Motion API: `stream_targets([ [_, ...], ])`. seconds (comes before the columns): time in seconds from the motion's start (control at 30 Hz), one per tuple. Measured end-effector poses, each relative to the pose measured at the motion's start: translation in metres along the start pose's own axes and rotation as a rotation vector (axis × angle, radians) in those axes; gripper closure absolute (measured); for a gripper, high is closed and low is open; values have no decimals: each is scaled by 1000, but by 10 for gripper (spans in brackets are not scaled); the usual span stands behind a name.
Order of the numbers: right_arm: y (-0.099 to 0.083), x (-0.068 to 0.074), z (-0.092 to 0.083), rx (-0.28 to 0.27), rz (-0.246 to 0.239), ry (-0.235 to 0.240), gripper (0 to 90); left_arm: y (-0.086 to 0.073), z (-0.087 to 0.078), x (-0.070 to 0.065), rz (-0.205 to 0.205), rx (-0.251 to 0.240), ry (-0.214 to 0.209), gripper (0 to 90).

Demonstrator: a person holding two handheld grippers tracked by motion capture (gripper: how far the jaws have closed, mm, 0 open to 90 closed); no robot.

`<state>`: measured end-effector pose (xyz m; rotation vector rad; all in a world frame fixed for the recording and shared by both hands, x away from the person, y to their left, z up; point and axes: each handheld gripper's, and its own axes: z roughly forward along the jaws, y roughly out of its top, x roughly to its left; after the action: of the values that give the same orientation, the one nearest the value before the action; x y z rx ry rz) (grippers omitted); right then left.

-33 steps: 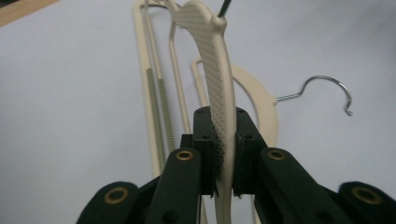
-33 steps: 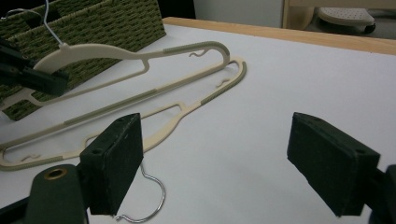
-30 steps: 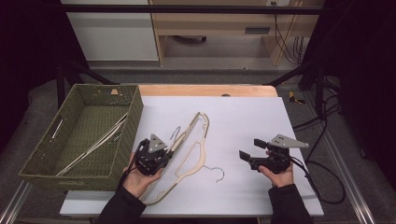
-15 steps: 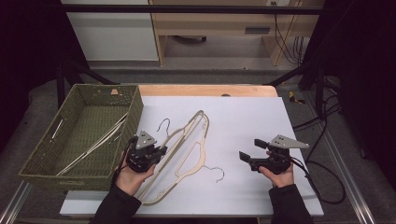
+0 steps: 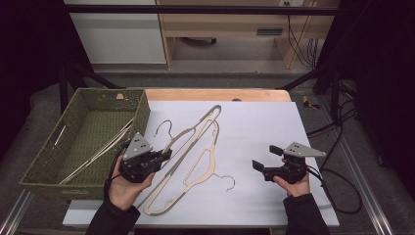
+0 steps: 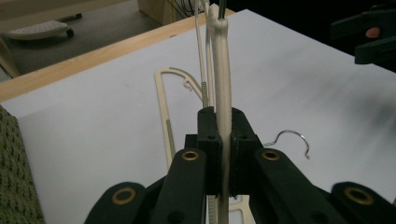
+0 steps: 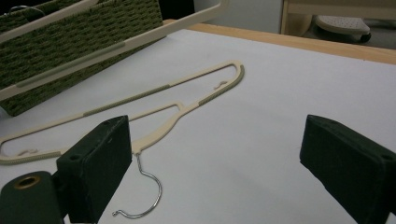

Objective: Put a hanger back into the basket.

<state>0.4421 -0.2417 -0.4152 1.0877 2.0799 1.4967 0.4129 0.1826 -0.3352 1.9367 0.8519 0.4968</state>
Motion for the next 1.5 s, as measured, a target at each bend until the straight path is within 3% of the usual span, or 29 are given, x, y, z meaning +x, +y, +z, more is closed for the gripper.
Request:
stream_targets([
  [0.23, 2, 0, -4, -30, 18, -7, 70, 13, -16, -3, 24, -40, -4, 859],
  [0.37, 3, -1, -6, -37, 13, -8, 68, 28, -25, -2, 49, -48, -13, 859],
  [0.47, 3, 0, -6, -46, 12, -13, 66, 46, -36, -1, 99, -57, -19, 859],
  [0.63, 4, 0, -6, -48, 12, -15, 64, 63, -45, 7, 130, -53, -35, 859],
  [0.87, 4, -1, -7, -51, 1, -11, 64, 78, -58, 34, 127, -48, -49, 859],
  [0.93, 4, 0, -6, -54, 5, -15, 63, 80, -62, 46, 128, -43, -37, 859],
  [0.97, 4, 0, -6, -51, 8, -14, 62, 80, -62, 46, 128, -43, -37, 859],
  [1.0, 4, 0, -6, -51, 6, -15, 62, 80, -66, 56, 124, -39, -30, 859],
  [1.03, 4, 0, -6, -51, 6, -15, 62, 80, -66, 56, 124, -39, -30, 859],
  [1.13, 4, 0, -5, -51, 4, -19, 60, 78, -73, 76, 118, -31, -16, 859],
  [1.37, 3, 0, -5, -44, -7, -10, 58, 70, -85, 103, 106, -38, 6, 859],
  [1.5, 3, 0, -4, -40, 2, -21, 54, 66, -96, 125, 108, -36, 50, 859],
])
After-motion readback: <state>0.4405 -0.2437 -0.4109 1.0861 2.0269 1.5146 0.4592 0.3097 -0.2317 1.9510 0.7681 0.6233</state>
